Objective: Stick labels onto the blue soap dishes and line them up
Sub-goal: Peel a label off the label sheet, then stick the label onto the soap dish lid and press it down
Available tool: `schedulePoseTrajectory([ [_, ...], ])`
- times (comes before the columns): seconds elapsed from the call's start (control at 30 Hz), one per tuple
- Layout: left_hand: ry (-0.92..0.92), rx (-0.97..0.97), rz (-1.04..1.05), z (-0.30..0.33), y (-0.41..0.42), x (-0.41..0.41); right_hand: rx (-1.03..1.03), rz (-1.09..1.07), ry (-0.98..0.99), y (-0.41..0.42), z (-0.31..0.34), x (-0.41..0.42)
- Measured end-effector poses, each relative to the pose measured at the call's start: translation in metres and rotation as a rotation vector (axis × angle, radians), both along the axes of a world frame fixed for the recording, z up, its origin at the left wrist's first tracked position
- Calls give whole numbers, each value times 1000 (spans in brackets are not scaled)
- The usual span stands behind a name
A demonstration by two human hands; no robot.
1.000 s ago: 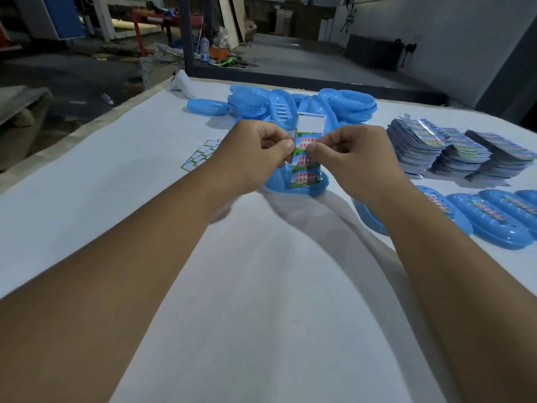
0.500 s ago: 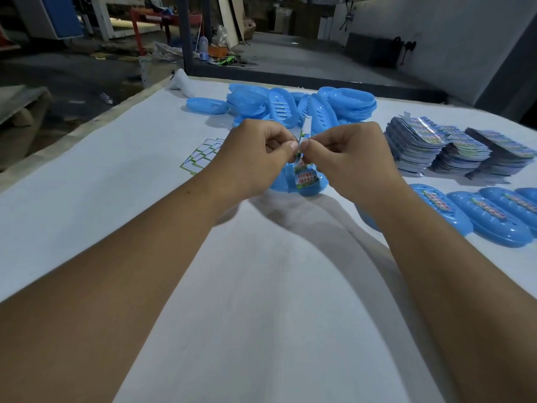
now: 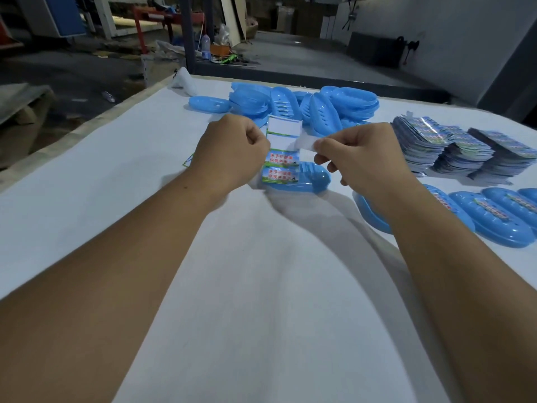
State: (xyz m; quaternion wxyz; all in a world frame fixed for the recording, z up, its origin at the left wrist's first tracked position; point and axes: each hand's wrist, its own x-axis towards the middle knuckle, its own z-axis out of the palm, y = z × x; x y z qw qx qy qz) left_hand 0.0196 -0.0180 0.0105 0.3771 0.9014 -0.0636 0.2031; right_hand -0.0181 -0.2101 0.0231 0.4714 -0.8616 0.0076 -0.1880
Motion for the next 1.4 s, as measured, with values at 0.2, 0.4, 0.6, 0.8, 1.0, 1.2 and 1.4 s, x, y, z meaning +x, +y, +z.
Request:
schedulePoseTrajectory([
  [0.2,26,126,197,1,11,6,73,-17,73,-2,1,2],
  [0.4,156,583,412,8,30,13,51,-29,91,-1,1,2],
  [0.6,261,684,445,9,41,14,21,-27,94,1,0,2],
  [0.8,-92,136,112,9,17,5,-2,-35,85,1,-2,4],
  [1.0,47,-267,-326,1,-20,-19,31,-12,55,3,-5,2],
  [1.2,100,-295,-347,1,-23,-19,58,11,40,4,-3,0],
  [1.4,144,-332,-326,1,-21,-17,45,96,-14,3,-2,-4],
])
